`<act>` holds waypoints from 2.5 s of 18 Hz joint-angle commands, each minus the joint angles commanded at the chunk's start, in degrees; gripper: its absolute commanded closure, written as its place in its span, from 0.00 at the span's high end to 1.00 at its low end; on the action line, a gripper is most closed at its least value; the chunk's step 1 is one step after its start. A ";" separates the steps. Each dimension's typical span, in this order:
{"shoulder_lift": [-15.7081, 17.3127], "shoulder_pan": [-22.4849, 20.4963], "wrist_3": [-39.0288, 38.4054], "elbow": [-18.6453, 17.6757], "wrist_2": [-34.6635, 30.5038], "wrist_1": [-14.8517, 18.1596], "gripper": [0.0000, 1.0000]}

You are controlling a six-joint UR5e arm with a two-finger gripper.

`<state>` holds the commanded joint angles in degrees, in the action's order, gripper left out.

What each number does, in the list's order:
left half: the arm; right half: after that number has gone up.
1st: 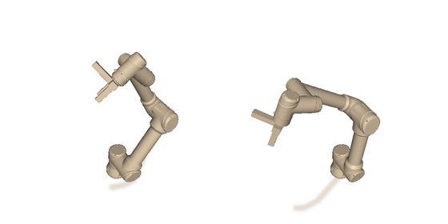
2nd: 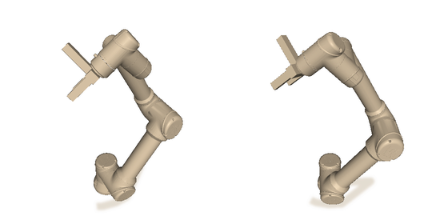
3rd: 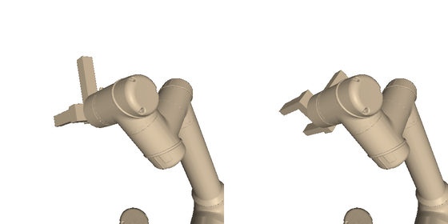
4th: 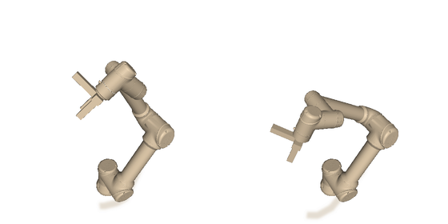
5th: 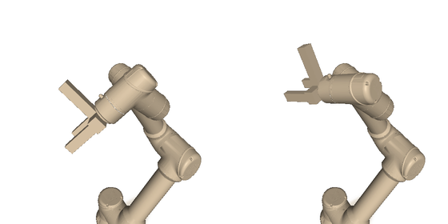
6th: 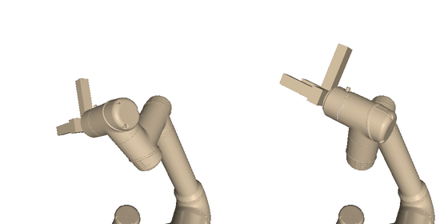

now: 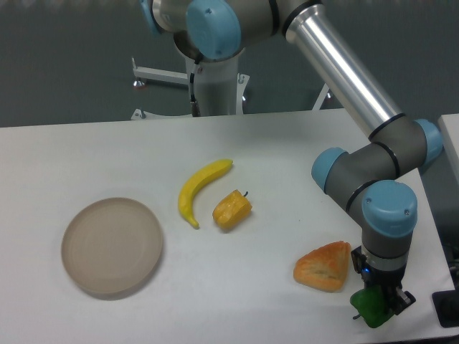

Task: Place the green pepper on the table
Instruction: 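Grip the green pepper beside the bread pastry with the gripper, then lift the green pepper and carry it away from the pastry, then lower the green pepper onto the table surface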

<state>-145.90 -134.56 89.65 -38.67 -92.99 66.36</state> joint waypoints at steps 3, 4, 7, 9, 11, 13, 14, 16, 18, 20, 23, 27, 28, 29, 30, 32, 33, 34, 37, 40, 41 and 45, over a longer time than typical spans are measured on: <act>0.17 0.09 0.09 -0.44 0.09 0.09 0.33; 0.44 0.18 0.00 -0.61 0.26 0.17 0.33; 2.19 0.44 0.00 -2.62 0.35 0.53 0.33; 4.29 0.44 0.00 -5.78 1.75 0.70 0.32; 6.75 0.09 0.00 -9.21 3.07 0.70 0.32; 9.74 -0.26 0.00 -13.25 4.56 0.70 0.32; 11.32 -0.52 0.00 -15.18 5.35 0.70 0.32; 14.75 -1.58 0.00 -19.75 6.50 0.70 0.32; 18.00 -2.63 0.26 -24.84 6.85 0.62 0.32; 21.34 -4.30 0.97 -29.86 6.94 0.62 0.32; 25.74 -6.41 3.85 -37.24 6.94 0.44 0.32; 29.18 -9.05 6.50 -44.54 7.99 0.00 0.32; 30.22 -9.66 6.33 -46.30 8.43 0.00 0.32; 31.54 -9.84 6.33 -47.88 8.52 0.00 0.32; 32.51 -10.02 5.55 -49.29 8.87 0.00 0.32; 33.04 -10.37 3.97 -52.37 10.54 0.00 0.32; 33.66 -10.81 2.82 -53.51 12.20 0.00 0.32; 34.53 -11.33 1.25 -54.48 13.70 0.17 0.32; 35.42 -11.51 -2.80 -57.21 14.24 0.26 0.32; 35.51 -11.60 -4.39 -57.57 14.33 0.53 0.32; 35.51 -11.60 -4.39 -57.65 14.33 0.53 0.32; 35.51 -11.51 -6.49 -57.65 14.33 0.53 0.33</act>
<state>-110.39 -146.07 83.16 -96.33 -78.66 66.88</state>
